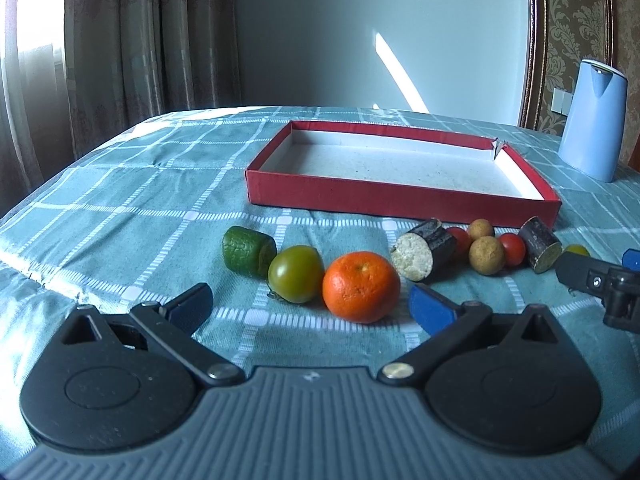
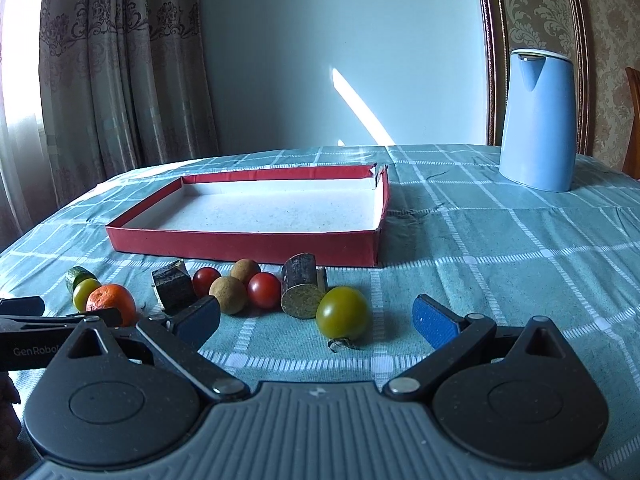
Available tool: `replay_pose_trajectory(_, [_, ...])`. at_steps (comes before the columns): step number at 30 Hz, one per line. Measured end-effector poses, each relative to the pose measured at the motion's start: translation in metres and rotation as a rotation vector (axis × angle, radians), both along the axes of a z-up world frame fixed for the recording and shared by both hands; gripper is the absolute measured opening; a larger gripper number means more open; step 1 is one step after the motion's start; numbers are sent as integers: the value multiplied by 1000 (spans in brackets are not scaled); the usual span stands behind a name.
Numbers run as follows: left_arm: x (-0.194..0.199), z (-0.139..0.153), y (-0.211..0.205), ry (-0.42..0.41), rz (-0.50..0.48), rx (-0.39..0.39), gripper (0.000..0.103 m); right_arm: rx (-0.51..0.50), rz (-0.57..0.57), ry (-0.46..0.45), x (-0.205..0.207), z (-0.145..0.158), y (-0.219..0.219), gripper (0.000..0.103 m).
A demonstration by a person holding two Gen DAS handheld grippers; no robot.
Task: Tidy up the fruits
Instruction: 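Move the right tool toward the yellow-green cherry tomato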
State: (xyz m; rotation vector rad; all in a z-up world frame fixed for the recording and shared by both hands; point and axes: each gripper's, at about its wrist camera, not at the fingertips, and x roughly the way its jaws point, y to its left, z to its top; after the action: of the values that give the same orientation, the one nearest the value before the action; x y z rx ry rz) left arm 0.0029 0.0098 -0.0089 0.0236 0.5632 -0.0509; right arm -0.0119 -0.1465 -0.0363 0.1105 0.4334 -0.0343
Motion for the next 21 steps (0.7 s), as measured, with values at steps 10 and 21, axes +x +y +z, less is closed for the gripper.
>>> replay_pose_trajectory(10, [4, -3, -3, 29, 4, 33, 103, -4, -4, 13, 1, 0, 1, 103])
replay_pose_trajectory(21, [4, -2, -2, 29, 6, 29, 103, 6, -4, 12, 1, -1, 0, 103])
